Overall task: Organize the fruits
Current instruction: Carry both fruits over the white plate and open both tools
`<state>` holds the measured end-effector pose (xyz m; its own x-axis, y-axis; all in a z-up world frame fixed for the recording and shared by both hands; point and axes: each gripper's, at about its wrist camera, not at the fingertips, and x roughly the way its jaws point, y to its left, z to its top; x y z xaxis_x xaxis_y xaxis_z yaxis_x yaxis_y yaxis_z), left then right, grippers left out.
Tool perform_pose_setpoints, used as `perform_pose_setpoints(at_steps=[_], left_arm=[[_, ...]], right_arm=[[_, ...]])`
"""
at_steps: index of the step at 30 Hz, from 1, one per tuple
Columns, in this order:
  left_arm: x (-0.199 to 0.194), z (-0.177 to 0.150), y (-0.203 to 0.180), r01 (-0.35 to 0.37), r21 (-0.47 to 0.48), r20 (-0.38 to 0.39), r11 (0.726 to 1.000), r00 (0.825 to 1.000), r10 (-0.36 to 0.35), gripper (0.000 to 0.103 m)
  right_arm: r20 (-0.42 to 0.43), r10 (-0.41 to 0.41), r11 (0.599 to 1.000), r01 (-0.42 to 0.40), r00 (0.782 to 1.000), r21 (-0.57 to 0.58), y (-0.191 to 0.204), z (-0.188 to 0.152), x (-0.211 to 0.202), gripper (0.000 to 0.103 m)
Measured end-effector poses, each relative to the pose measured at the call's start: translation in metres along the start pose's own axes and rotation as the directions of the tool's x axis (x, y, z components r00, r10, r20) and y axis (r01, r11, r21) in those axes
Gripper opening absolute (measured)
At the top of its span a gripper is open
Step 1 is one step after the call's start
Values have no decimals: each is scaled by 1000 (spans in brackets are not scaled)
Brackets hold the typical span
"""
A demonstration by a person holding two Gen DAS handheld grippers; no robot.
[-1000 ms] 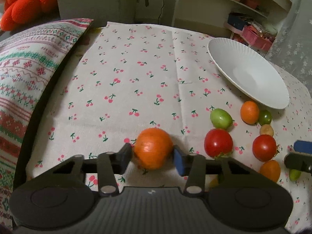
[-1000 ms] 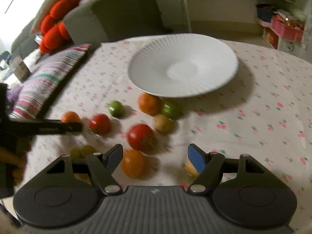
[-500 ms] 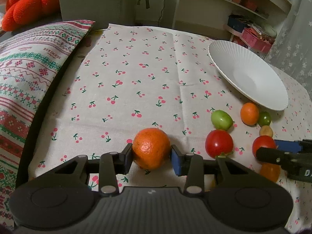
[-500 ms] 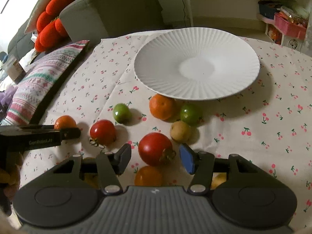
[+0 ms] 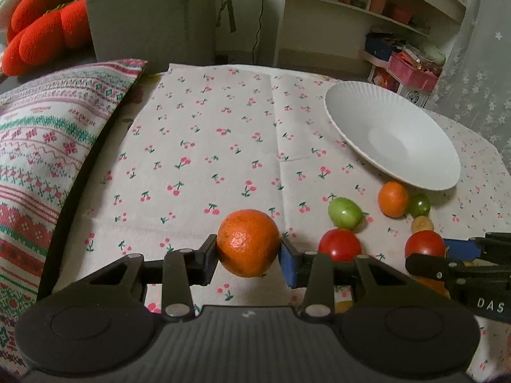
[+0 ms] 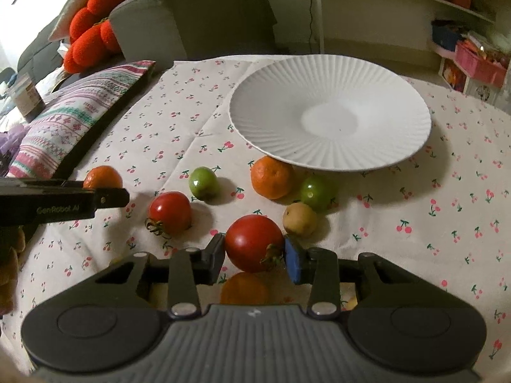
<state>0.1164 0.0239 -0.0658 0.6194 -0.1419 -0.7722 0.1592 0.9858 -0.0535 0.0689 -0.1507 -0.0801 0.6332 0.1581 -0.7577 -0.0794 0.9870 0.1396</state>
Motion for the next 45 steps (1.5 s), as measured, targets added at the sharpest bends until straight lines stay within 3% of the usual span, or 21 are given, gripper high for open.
perform_pose_setpoints(at_steps=[9, 18, 24, 31, 35, 45], left_arm=[[-8, 12, -29, 1, 46, 48, 999, 999, -3, 16], [3, 41, -63, 23, 54, 110, 998, 993, -29, 16], [22, 61, -90, 70, 73, 136, 995, 988, -80, 16], [50, 72, -110, 147, 109, 106, 983, 982, -159, 16], [66, 74, -108, 204, 88, 63, 975, 976, -210, 17], [57, 72, -99, 243, 92, 81, 966, 965, -251, 26]], right_arm=[[63, 3, 1000, -2, 998, -22, -4, 9, -21, 36], [164, -76, 997, 73, 984, 25, -37, 36, -41, 36], [146, -126, 991, 120, 981, 51, -58, 47, -27, 36], [95, -129, 991, 126, 987, 39, -66, 53, -5, 36], [77, -121, 993, 120, 990, 18, -66, 56, 2, 36], [79, -122, 992, 122, 989, 5, -64, 57, -5, 41]])
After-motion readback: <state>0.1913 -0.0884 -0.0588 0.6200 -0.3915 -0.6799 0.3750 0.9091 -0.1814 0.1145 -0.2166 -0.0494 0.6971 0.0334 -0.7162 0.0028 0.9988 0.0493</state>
